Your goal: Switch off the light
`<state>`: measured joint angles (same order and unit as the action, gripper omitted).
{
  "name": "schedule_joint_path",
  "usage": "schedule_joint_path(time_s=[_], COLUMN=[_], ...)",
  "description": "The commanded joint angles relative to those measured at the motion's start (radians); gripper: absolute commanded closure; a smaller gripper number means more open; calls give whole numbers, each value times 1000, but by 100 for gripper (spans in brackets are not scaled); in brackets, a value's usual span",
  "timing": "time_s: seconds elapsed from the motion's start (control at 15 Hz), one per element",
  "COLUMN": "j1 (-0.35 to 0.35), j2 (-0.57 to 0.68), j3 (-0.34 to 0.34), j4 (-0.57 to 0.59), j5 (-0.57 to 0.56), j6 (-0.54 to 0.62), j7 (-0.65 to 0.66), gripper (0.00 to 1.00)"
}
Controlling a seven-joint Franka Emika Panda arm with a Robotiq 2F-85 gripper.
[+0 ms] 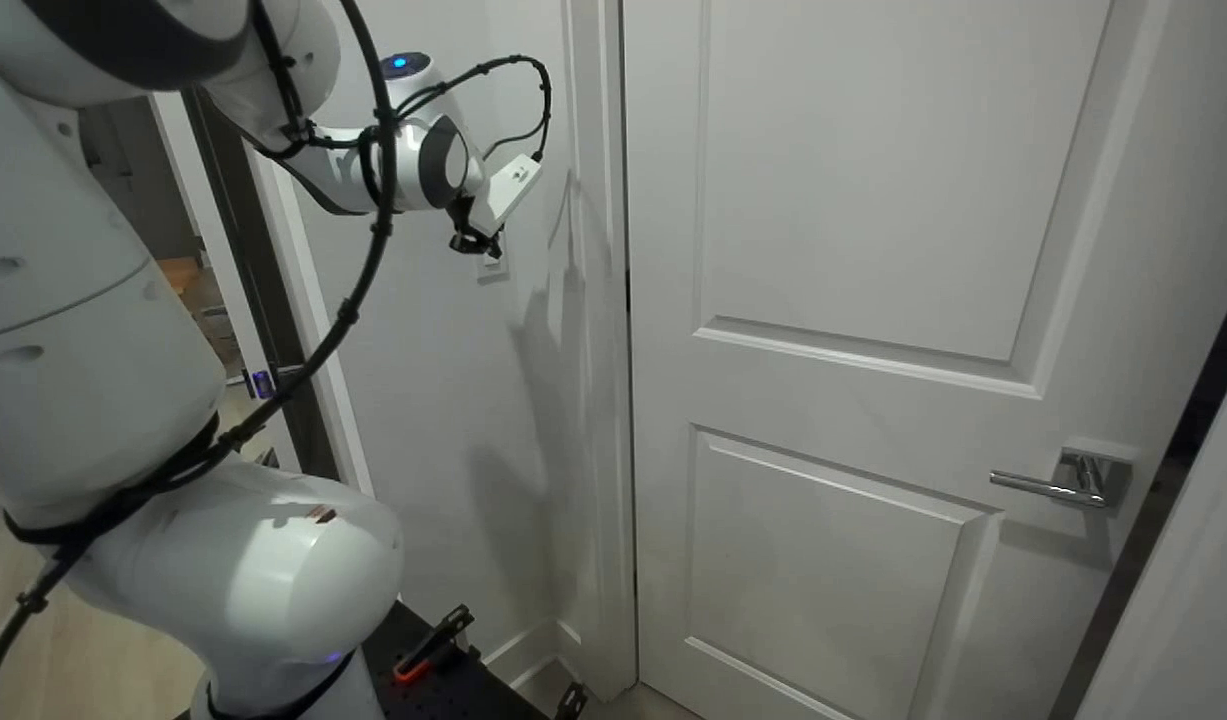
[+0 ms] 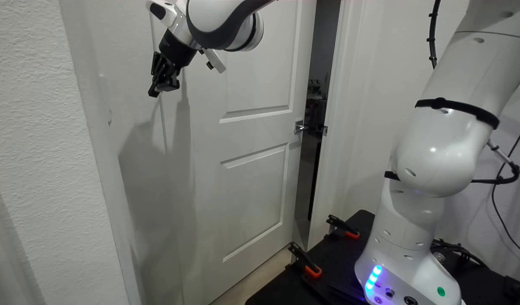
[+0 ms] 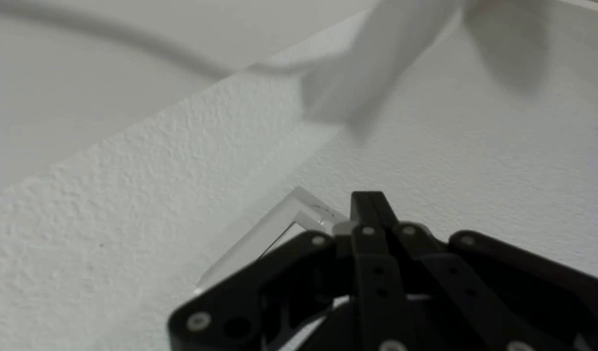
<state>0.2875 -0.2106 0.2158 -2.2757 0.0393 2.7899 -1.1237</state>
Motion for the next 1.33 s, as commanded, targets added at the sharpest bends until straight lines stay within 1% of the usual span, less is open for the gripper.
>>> schedule_joint_path(time_s=[0.0,0.2,0.47,0.73,1.27], j1=[-4,-26,-26,-23,0], j2=[73,121,155,161,191], j3=[-3,12,11,12,28], j4=[14,27,45,65,104], j5=[-83,-125,-167,-208,-198], j6=[105,159,205,245,261], j7=[60,76,100,134,139], gripper=[100,100,100,100,100])
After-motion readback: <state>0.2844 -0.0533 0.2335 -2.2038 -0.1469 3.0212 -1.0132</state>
